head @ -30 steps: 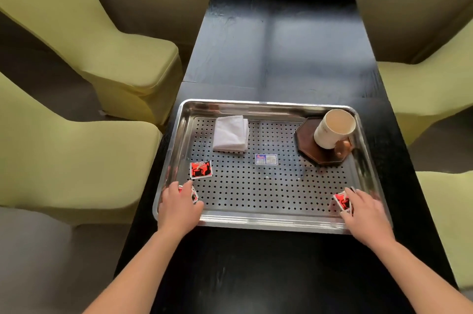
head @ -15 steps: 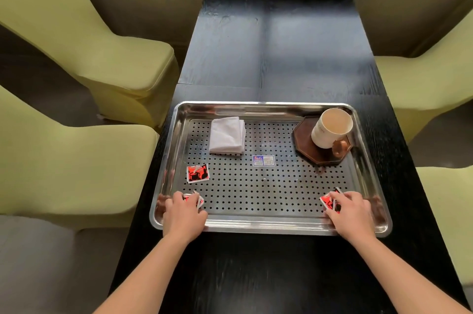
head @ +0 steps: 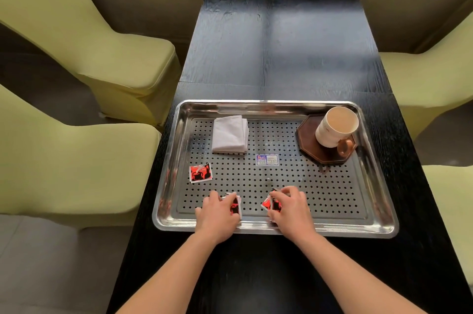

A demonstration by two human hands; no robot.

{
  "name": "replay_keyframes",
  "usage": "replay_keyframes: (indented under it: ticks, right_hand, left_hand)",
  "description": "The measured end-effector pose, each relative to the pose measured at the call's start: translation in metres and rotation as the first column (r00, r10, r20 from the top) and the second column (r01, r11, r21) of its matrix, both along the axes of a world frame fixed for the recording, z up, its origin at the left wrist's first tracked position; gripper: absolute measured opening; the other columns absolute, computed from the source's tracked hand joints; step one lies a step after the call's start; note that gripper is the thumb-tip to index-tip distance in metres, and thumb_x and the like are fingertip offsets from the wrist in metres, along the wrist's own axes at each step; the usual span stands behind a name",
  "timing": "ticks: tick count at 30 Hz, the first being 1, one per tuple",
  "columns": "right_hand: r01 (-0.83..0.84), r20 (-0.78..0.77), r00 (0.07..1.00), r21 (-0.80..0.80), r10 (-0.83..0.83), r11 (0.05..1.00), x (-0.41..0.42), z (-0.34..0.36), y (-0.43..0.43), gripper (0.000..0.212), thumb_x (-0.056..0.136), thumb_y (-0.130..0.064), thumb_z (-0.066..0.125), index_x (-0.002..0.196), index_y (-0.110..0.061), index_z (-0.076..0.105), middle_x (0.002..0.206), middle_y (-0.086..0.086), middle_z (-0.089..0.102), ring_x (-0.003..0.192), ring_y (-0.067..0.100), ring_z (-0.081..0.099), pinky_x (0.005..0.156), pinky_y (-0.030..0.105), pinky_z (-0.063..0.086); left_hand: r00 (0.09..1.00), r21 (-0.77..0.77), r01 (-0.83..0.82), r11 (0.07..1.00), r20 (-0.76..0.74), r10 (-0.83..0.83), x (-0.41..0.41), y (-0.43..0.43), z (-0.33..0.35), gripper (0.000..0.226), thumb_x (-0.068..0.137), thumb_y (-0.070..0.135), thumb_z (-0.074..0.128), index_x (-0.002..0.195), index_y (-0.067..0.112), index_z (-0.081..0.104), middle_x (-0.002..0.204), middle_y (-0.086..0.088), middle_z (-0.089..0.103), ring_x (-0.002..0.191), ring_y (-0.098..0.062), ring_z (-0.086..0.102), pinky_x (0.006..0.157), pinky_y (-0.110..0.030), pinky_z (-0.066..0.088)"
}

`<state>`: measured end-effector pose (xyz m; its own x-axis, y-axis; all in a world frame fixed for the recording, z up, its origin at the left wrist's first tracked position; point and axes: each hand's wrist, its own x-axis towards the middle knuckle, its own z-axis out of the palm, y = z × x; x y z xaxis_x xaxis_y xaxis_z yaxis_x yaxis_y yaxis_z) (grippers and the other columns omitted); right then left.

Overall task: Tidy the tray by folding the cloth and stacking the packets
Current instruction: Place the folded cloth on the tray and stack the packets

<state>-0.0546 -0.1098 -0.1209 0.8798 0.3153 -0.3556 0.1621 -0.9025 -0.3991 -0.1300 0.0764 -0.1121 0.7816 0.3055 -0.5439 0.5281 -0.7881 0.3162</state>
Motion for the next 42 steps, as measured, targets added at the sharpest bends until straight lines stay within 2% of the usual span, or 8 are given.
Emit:
replay_keyframes:
  ticks: [4,9,13,15,19,27,32,42]
  right_hand:
    - [0.022,0.008,1.0,0.114,-0.023,0.993,0.002,0.001,0.002,0.047,0.089,-0.022,0.071,0.134,-0.026,0.061,0.128,-0.005,0.052,0.12,0.014,0.042,0.101,0.028,0.04]
    - [0.122,-0.004,0.992,0.086,-0.122,0.989,0.016,0.001,-0.021,0.047,0.091,-0.023,0.068,0.137,-0.017,0.058,0.126,-0.001,0.056,0.116,0.018,0.051,0.1,0.033,0.045]
    - [0.062,-0.024,0.998,0.031,-0.062,0.998,0.018,-0.001,-0.019,0.056,0.089,-0.033,0.07,0.14,-0.021,0.053,0.123,-0.005,0.05,0.113,0.016,0.051,0.095,0.034,0.048]
    - [0.038,-0.029,0.999,0.009,-0.037,0.999,0.018,-0.002,-0.013,0.06,0.086,-0.039,0.072,0.141,-0.026,0.051,0.122,-0.006,0.047,0.115,0.014,0.047,0.094,0.034,0.049]
    - [-0.011,-0.035,0.999,-0.037,0.009,0.999,0.014,-0.006,-0.005,0.067,0.082,-0.045,0.072,0.142,-0.029,0.048,0.121,-0.004,0.042,0.116,0.017,0.044,0.091,0.036,0.05]
    - [0.015,-0.017,1.0,-0.022,-0.016,1.0,0.008,-0.009,-0.003,0.062,0.086,-0.042,0.07,0.142,-0.025,0.051,0.12,-0.005,0.042,0.112,0.016,0.046,0.089,0.032,0.048]
    - [0.014,-0.023,1.0,-0.012,-0.014,1.0,0.005,-0.007,-0.005,0.059,0.088,-0.04,0.069,0.142,-0.024,0.05,0.121,-0.004,0.044,0.114,0.015,0.046,0.09,0.03,0.048]
    - [0.047,-0.047,0.998,-0.002,-0.048,0.999,0.009,-0.007,0.004,0.059,0.089,-0.037,0.066,0.143,-0.023,0.048,0.118,-0.003,0.043,0.109,0.015,0.048,0.091,0.031,0.048]
  left_hand:
    - [0.975,-0.181,-0.132,0.975,0.152,0.16,-0.006,0.018,-0.001,0.063,0.089,0.026,0.055,0.149,0.032,0.037,0.111,0.001,0.052,0.106,-0.019,0.05,0.1,-0.044,0.045]
    - [0.889,0.015,-0.325,0.946,0.347,0.3,-0.003,0.063,-0.011,0.064,0.082,0.015,0.061,0.143,0.023,0.043,0.116,-0.005,0.05,0.102,-0.018,0.041,0.086,-0.031,0.04]
    - [0.93,0.071,-0.264,0.962,0.281,0.235,0.017,0.081,-0.013,0.077,0.082,0.014,0.06,0.152,0.023,0.028,0.155,-0.007,0.032,0.142,-0.025,0.026,0.114,-0.047,0.032]
    - [0.961,0.092,-0.193,0.977,0.218,0.169,0.026,0.087,-0.012,0.076,0.085,0.016,0.06,0.154,0.026,0.027,0.16,-0.002,0.027,0.147,-0.025,0.022,0.117,-0.05,0.028]
    - [0.989,0.138,-0.098,0.986,0.127,0.08,0.034,0.087,-0.01,0.061,0.087,0.021,0.058,0.146,0.027,0.042,0.153,0.001,0.04,0.137,-0.027,0.035,0.109,-0.05,0.035]
    - [0.976,-0.206,-0.074,0.976,0.185,0.114,0.033,0.032,-0.008,0.066,0.086,0.005,0.049,0.149,0.02,0.04,0.153,-0.003,0.04,0.143,-0.027,0.023,0.119,-0.044,0.023]
    - [0.952,-0.334,-0.081,0.939,0.253,0.172,0.025,0.021,-0.002,0.067,0.084,-0.003,0.045,0.147,0.017,0.043,0.149,-0.002,0.045,0.139,-0.02,0.036,0.118,-0.039,0.029]
    - [0.942,-0.3,-0.196,0.934,0.209,0.264,0.014,0.024,0.0,0.065,0.084,-0.002,0.05,0.146,0.015,0.045,0.138,-0.005,0.054,0.131,-0.024,0.041,0.109,-0.039,0.036]
